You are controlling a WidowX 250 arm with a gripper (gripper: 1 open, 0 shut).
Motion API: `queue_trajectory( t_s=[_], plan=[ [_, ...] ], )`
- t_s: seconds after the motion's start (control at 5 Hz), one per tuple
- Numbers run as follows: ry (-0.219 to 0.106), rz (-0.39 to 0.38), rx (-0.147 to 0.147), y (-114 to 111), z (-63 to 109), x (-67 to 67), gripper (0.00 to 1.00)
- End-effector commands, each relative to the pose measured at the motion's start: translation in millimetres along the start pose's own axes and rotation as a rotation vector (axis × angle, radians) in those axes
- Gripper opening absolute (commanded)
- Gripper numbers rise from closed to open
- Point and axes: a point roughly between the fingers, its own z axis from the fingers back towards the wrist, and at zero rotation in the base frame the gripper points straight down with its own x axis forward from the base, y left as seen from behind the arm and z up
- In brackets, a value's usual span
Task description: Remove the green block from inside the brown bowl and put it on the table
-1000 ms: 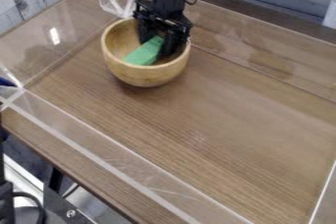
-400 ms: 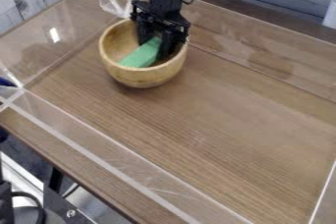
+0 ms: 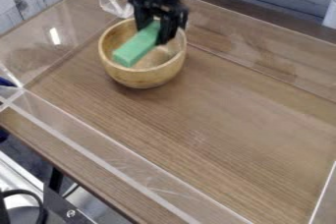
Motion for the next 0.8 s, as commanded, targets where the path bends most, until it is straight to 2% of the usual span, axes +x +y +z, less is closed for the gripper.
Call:
queue_trajectory(
  t_s=[0.0, 0.2, 0.6],
  plan=[
    [-0.126, -0.042, -0.004, -11, 37.8, -2.4, 0.00],
    [-0.114, -0.117, -0.029, -29, 28.9, -9.0, 0.00],
    [-0.046, -0.192, -0.025, -79, 15.4, -4.6, 0.00]
  ],
)
